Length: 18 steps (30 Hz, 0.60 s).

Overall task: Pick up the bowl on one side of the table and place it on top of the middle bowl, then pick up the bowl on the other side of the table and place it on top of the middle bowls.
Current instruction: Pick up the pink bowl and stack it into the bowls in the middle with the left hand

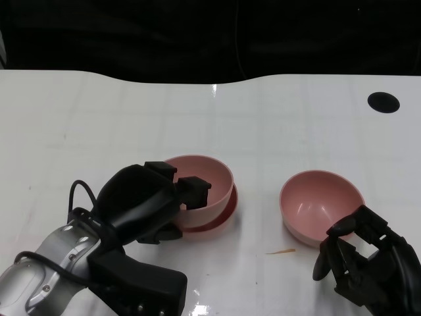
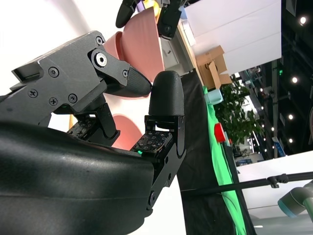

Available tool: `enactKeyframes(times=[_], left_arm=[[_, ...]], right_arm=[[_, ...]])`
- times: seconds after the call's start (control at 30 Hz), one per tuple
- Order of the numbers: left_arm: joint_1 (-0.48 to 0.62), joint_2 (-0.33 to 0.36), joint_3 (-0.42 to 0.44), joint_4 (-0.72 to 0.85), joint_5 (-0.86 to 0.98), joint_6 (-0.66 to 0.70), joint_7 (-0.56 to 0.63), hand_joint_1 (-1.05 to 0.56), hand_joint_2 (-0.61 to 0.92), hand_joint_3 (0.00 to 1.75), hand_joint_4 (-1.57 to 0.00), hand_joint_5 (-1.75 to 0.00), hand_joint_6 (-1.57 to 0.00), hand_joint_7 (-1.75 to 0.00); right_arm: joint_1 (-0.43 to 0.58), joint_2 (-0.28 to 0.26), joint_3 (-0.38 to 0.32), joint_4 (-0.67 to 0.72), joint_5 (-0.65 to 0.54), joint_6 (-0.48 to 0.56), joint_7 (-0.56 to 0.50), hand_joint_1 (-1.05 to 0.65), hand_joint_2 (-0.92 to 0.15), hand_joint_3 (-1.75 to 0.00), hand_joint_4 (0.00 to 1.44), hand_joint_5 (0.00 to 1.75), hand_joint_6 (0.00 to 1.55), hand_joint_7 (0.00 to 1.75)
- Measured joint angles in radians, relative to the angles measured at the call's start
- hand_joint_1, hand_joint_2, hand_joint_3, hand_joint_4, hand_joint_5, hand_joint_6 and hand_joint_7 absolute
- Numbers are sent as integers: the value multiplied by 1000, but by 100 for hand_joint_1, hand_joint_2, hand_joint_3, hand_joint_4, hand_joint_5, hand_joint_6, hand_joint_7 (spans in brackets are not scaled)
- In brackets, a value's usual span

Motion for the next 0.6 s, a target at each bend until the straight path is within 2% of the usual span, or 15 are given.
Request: enactKeyframes(times=[0.13,0.17,0.2,0.3,0.4,0.5,0.6], left_arm=[[-28,-13,-16,59,22,-2,38,-11,92,13,-64,-168,-63,-149],[-32,-15,-18,67,22,-2,43,-12,92,15,-69,-159,-68,-138],[-37,-18,-21,75,22,-3,49,-13,92,15,-78,-137,-83,-103],[-41,-26,-32,91,22,-4,53,-14,92,14,-96,-93,-107,-48],[-44,-31,-39,100,22,-4,53,-14,92,14,-100,-84,-112,-36],[-53,-31,-41,110,21,-4,53,-14,92,11,-99,-90,-114,-32],[-67,-32,-44,124,20,-12,53,-14,92,10,-100,-88,-116,-27]], right_arm=[[0,0,0,0,0,1,-2,-7,-61,-102,92,162,78,139],[0,0,0,0,0,1,-2,-6,-62,-102,92,162,78,139],[0,0,0,0,0,1,-2,-6,-63,-101,92,162,78,139],[0,0,1,0,1,1,0,-7,-63,-100,93,161,79,138],[0,0,1,0,1,1,0,-7,-63,-101,93,161,79,137],[0,0,1,0,1,1,0,-7,-63,-101,93,161,79,137],[0,0,1,0,1,2,0,-7,-63,-100,94,162,79,138]])
